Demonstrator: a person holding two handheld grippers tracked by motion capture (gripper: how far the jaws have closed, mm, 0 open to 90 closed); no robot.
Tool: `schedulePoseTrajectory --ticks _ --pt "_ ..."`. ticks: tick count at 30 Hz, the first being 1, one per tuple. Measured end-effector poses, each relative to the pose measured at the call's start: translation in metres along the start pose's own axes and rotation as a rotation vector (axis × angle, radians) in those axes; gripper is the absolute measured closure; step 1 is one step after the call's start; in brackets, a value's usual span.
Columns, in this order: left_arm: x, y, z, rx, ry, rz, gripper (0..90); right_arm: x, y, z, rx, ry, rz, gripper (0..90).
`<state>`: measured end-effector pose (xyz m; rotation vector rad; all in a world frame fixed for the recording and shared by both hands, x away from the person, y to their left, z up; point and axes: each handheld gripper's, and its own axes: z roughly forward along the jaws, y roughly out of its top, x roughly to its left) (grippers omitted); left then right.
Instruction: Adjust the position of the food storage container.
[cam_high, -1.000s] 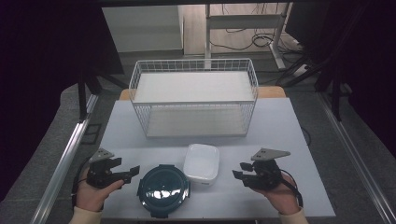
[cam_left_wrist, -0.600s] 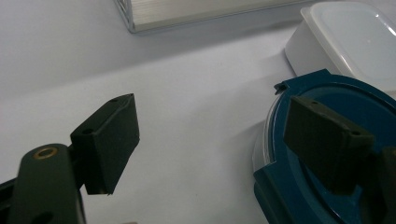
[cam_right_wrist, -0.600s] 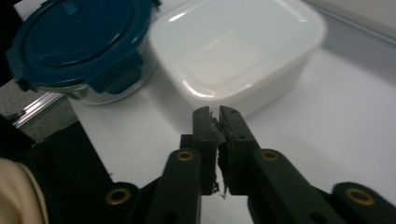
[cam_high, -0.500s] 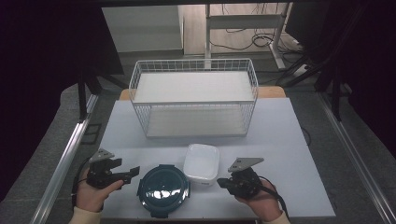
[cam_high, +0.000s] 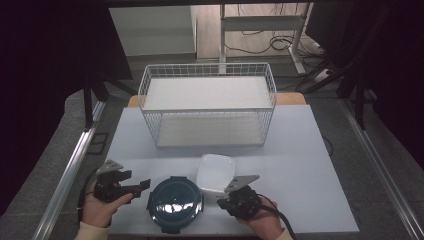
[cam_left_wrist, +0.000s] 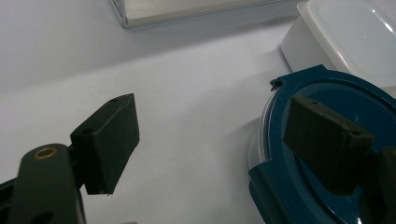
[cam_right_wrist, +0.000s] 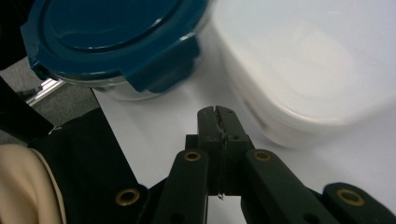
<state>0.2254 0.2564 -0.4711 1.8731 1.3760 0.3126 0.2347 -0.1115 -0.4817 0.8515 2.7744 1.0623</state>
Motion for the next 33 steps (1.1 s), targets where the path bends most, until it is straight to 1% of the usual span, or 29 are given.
schedulePoseTrajectory --ticks 1,2,4,6,8,9,11,12,13,18,23,24,33 --pt "0.0 0.0 0.0 0.003 -0.001 0.001 18.2 0.005 0.004 0.011 0.017 -0.004 -0.022 89.4" --pt "0.0 0.0 0.001 0.004 -0.002 0.002 18.2 0.005 0.004 0.011 0.017 -0.004 -0.022 89.4" --pt "0.0 0.0 0.001 0.005 -0.002 0.003 18.2 0.01 0.007 0.021 0.032 -0.013 -0.033 89.4" --pt "0.0 -0.001 0.0 0.005 -0.003 0.001 18.2 0.015 0.011 0.028 0.037 -0.021 -0.033 89.4" --pt "0.001 -0.001 0.0 0.002 -0.003 -0.002 18.2 0.019 0.014 0.032 0.038 -0.027 -0.036 89.5" --pt "0.002 -0.001 -0.001 0.004 -0.002 -0.001 18.2 0.02 0.017 0.032 0.045 -0.056 -0.048 89.5" --pt "0.005 -0.001 -0.001 0.004 -0.001 -0.005 18.2 0.02 0.018 0.032 0.049 -0.058 -0.045 89.5" --pt "0.006 -0.002 0.0 0.006 -0.004 -0.011 18.3 0.021 0.018 0.032 0.051 -0.061 -0.048 89.5" --pt "0.007 -0.002 0.001 0.007 -0.021 -0.021 18.3 0.022 0.018 0.033 0.053 -0.07 -0.049 89.6" --pt "0.006 -0.002 0.004 0.017 -0.016 -0.016 18.3 0.023 0.021 0.035 0.055 -0.074 -0.049 89.7" --pt "0.007 -0.001 0.002 0.008 -0.016 -0.013 18.3 0.029 0.025 0.04 0.059 -0.048 -0.062 89.7" --pt "0.007 -0.001 0.001 0.009 -0.016 -0.018 18.3 0.03 0.025 0.041 0.059 -0.044 -0.065 89.6" --pt "0.011 -0.002 -0.001 0.006 -0.011 -0.025 18.3 0.035 0.034 0.051 0.054 -0.036 -0.077 89.7"
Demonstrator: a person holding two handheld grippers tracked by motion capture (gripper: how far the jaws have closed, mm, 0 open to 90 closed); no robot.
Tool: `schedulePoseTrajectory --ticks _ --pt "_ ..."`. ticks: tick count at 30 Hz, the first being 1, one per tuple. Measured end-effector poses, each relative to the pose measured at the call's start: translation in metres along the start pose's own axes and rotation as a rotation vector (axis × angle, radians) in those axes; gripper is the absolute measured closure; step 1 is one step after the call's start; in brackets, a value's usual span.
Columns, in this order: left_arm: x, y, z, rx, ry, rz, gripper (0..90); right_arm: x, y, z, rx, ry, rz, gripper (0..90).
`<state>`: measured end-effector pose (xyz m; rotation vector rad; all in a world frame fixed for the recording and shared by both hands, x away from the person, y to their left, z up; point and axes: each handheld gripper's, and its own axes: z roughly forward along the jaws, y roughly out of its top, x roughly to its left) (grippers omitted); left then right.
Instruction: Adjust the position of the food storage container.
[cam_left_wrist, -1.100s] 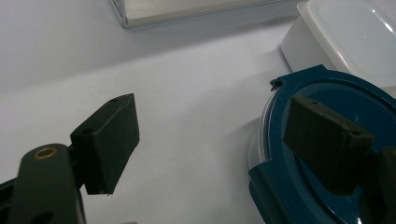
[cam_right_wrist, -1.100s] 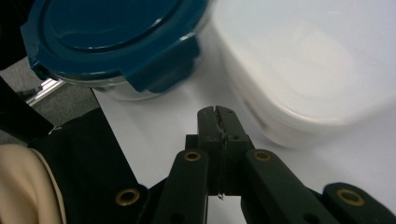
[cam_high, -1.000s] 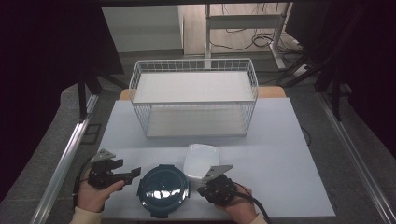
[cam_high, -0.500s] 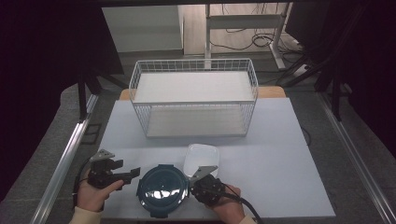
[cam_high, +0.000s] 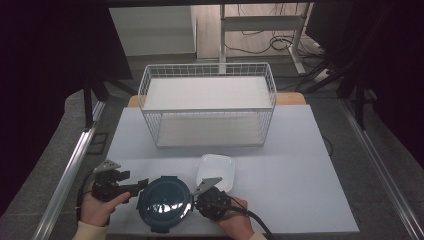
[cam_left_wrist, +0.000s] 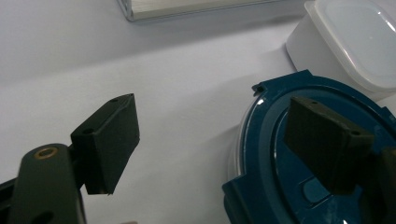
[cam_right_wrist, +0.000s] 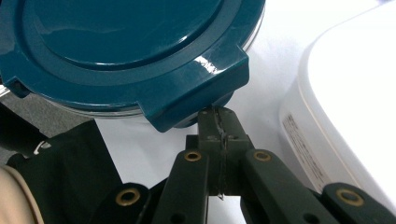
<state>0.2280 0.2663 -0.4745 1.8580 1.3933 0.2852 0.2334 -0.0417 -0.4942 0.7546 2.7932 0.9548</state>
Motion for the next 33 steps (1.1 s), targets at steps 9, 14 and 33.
schedulePoseTrajectory --ticks 9,14,33 --pt "0.003 0.0 -0.002 -0.001 0.005 -0.003 18.3 -0.001 0.003 0.005 -0.021 0.028 0.012 89.6" --pt "0.003 -0.001 -0.007 -0.016 0.009 -0.005 18.2 -0.001 0.001 -0.005 -0.056 0.029 0.016 89.6" --pt "0.004 -0.007 -0.01 -0.008 0.013 -0.015 18.0 -0.024 -0.014 -0.047 -0.172 0.03 0.082 66.6"
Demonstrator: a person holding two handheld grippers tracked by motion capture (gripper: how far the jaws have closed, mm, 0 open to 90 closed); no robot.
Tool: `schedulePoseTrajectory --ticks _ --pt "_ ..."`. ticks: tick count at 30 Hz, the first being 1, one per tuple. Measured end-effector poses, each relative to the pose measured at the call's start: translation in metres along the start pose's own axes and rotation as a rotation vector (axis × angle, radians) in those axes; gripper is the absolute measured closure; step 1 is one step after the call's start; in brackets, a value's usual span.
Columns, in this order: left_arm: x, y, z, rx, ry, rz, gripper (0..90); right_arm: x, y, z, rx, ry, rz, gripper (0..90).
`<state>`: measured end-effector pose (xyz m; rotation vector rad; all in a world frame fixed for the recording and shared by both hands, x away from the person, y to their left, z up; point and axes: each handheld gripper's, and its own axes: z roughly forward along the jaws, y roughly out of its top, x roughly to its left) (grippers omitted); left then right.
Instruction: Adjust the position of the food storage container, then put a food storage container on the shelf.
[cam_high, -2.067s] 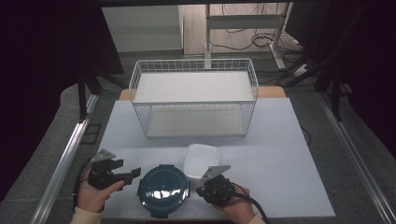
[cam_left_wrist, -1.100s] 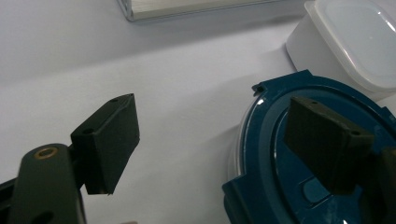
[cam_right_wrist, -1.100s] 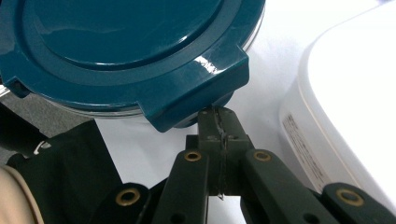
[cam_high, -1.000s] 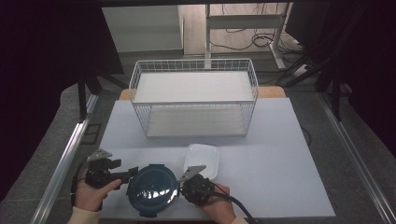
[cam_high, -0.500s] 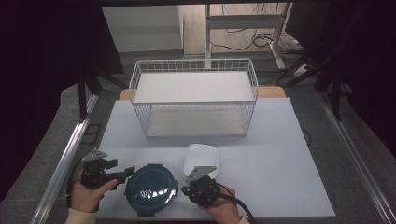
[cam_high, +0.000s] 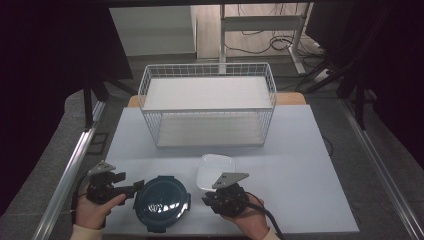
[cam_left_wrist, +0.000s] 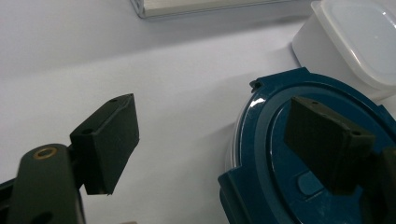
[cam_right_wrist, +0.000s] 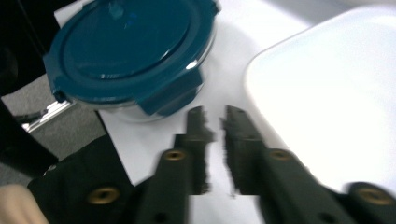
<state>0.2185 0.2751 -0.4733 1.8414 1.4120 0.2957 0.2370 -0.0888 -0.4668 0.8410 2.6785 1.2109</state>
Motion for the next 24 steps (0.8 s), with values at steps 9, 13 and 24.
schedulePoseTrajectory --ticks 9,13,24 --pt "-0.003 -0.003 -0.011 -0.023 0.004 -0.012 15.8 -0.016 0.009 -0.022 -0.1 -0.058 0.055 28.2" --pt "-0.001 -0.004 -0.011 -0.018 0.006 -0.03 13.6 -0.021 0.009 -0.024 -0.111 -0.063 0.081 23.7" --pt "-0.006 -0.001 -0.014 -0.026 -0.014 -0.018 11.5 -0.017 0.01 -0.027 -0.118 -0.062 0.098 17.9"
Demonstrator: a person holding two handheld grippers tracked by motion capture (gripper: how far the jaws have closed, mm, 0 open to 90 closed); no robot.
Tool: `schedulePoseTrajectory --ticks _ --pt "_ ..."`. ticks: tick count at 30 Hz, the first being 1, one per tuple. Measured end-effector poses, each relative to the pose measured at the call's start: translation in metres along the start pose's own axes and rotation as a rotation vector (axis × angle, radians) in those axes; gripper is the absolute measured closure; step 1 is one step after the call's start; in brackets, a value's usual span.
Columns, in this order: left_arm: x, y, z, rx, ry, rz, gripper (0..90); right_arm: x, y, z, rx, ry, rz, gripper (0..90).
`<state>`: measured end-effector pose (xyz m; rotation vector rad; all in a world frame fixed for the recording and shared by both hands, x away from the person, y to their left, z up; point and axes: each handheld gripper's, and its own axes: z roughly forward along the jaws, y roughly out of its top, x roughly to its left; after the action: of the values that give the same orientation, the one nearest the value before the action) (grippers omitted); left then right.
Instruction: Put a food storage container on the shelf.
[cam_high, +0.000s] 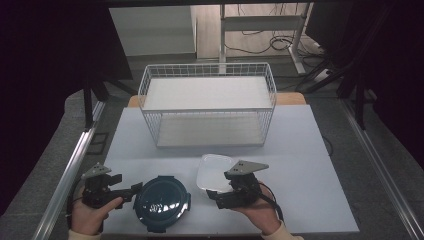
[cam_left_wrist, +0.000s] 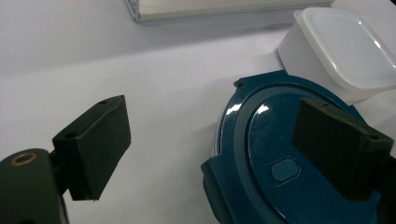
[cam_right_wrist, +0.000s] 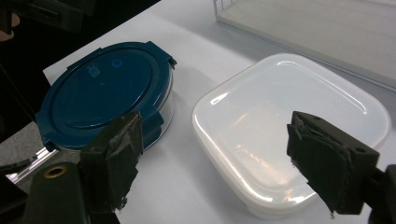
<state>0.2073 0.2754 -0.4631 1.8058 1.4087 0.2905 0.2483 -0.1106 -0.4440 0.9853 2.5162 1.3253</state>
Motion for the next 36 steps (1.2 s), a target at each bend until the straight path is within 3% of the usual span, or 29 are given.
schedulePoseTrajectory --ticks 3,7,11,13,15,17,21,24,30,36 --pt "0.001 0.001 -0.001 0.004 -0.01 -0.003 11.3 0.004 0.0 0.005 0.003 0.035 0.032 17.6" --pt "-0.004 0.006 -0.001 0.018 -0.045 0.004 10.9 0.012 0.002 0.008 0.003 0.053 0.045 17.4" --pt "-0.007 0.005 -0.005 0.037 -0.053 0.011 10.7 0.018 0.001 0.012 0.007 0.067 0.075 17.0" --pt "-0.007 0.001 -0.006 0.055 -0.064 -0.007 10.8 0.023 -0.001 0.015 0.0 0.06 0.108 16.6" --pt "-0.005 -0.003 -0.008 0.067 -0.087 -0.025 10.7 0.032 -0.003 0.022 0.021 0.089 0.147 15.8" --pt "-0.003 -0.005 -0.009 0.073 -0.1 -0.037 10.7 0.035 -0.004 0.024 0.027 0.094 0.151 15.6" --pt "0.001 -0.009 -0.01 0.076 -0.166 -0.067 12.1 0.046 -0.008 0.033 0.037 0.139 0.205 15.5" --pt "0.005 -0.014 -0.007 0.087 -0.167 -0.09 13.2 0.051 -0.012 0.042 0.057 0.162 0.249 15.5" --pt "0.012 -0.021 -0.002 0.121 -0.176 -0.126 12.9 0.053 -0.021 0.06 0.083 0.161 0.301 15.3" --pt "0.018 -0.027 0.01 0.149 -0.238 -0.186 11.5 0.052 -0.031 0.073 0.077 0.15 0.385 14.4"
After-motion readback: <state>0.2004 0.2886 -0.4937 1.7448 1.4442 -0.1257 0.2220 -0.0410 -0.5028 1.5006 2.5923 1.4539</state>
